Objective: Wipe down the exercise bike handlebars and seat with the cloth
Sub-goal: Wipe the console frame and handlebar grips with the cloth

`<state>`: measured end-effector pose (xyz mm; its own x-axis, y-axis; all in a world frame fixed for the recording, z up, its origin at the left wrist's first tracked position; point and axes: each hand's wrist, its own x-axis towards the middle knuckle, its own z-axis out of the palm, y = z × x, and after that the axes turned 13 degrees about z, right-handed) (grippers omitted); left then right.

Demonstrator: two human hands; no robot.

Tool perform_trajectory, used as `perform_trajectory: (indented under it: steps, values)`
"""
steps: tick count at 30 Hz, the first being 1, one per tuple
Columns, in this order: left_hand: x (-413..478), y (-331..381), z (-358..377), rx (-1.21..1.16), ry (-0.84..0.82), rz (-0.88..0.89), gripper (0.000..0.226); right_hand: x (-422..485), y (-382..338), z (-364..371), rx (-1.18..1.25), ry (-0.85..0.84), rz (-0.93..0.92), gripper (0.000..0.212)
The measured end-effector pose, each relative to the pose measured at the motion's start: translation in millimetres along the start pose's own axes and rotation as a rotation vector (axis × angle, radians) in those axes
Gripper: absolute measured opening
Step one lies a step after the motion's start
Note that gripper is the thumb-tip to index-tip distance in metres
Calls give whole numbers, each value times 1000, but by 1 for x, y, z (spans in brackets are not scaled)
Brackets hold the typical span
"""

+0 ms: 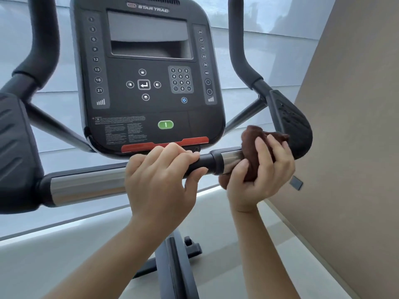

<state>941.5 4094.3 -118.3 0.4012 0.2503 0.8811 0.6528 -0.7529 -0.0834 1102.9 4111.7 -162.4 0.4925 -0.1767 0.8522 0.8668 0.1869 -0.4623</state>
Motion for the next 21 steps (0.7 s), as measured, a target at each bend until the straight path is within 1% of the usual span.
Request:
perform_trajectory:
  steps: [4, 7, 8, 12, 14, 16, 18, 21]
  values:
    - [-2, -3, 0, -50, 11, 18, 13, -13, -22, -3, 39, -125, -111, 30]
    - [-4, -5, -1, -93, -15, 21, 14, 3, -15, -15, -34, -222, -195, 30]
    - [-4, -5, -3, -108, -29, 14, 14, 11, -11, -19, -81, -253, -178, 31]
    - [-2, -4, -9, -191, -106, -39, 10, 30, -18, -31, -299, -373, 12, 37]
    - [1, -2, -14, -255, -139, -87, 10, 28, -34, -34, -352, -445, 72, 38]
    - [2, -1, -20, -330, -169, -120, 12, 22, -52, -36, -362, -495, 89, 40]
    - [1, -4, -27, -396, -199, -94, 17, 16, -69, -36, -357, -529, 94, 40]
    - [-5, -16, -41, -466, -229, 2, 28, 10, -89, -35, -379, -589, 128, 41]
